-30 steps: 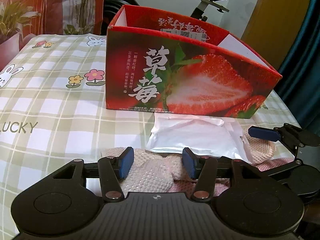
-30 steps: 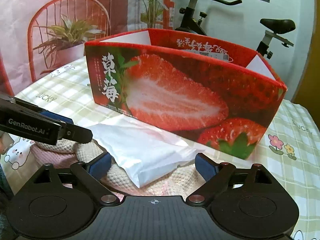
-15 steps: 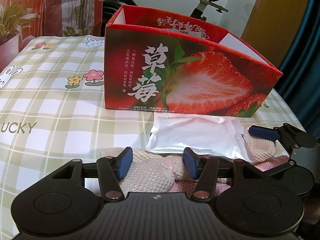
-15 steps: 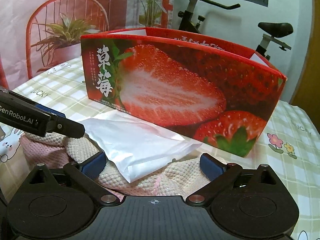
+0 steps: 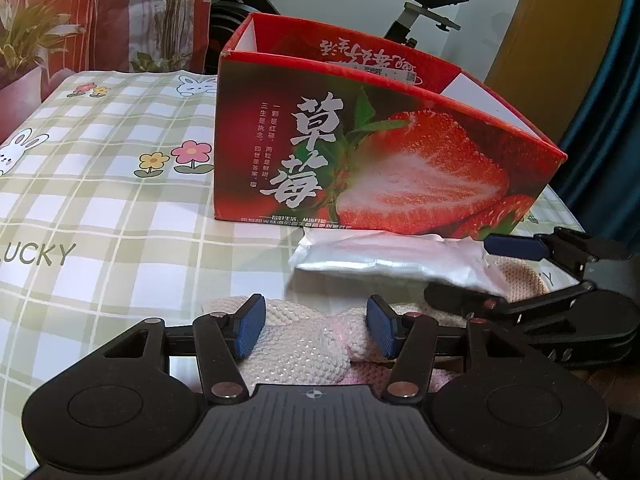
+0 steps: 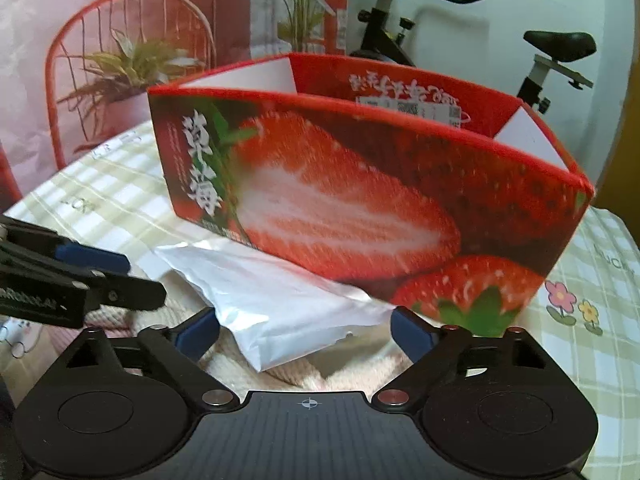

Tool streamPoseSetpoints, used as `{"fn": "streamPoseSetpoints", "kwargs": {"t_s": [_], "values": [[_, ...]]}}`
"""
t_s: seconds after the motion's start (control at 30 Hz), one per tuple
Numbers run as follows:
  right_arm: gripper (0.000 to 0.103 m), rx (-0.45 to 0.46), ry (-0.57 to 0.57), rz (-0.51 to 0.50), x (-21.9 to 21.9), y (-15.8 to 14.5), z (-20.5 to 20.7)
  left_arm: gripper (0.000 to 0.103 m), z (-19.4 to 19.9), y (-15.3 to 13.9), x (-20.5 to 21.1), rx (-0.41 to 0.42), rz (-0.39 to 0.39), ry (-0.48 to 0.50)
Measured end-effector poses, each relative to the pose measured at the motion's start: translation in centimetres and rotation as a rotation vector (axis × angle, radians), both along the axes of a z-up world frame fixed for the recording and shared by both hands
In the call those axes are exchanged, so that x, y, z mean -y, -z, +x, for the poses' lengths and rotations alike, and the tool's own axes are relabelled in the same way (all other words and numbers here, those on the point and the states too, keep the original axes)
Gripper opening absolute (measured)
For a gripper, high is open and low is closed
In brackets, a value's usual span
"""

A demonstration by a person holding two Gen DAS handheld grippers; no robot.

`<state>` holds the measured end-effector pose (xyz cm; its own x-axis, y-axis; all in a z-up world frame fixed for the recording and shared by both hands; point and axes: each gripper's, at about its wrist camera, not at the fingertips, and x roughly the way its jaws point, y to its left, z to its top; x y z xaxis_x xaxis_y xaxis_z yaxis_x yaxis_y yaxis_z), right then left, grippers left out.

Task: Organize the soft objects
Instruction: 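Move the right gripper down toward the white packet on the pink cloth, then close the right gripper on the white packet of green cables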

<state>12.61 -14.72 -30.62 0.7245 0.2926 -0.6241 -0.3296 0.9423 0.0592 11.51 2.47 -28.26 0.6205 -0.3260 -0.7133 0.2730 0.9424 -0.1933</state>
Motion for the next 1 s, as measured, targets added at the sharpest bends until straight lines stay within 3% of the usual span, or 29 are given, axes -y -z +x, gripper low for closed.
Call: {"fn": "streamPoseSetpoints", "kwargs": {"t_s": [0.2, 0.43, 0.6, 1.0], "values": [[0.065, 0.04, 0.023, 0.074, 1.4, -1.7, 0.0, 0.058, 0.3, -0.5, 0.0, 0.0, -0.001, 0.001], [0.055, 0.051, 0.082, 0.144, 3.1, -2.8, 0.8, 0.057, 2.6, -2.3, -0.2, -0.003, -0.039, 0.017], [0.052, 0.016, 0.115, 0.177, 4.1, -2.3, 1.4, 0.053, 4.7, -2.7, 1.5, 0.049, 0.051, 0.095], [0.051, 0.09, 0.007, 0.011, 2.3, -2.5, 1.3, 0.053, 6.2, -2.1, 3.1, 0.096, 0.041, 0.205]]}}
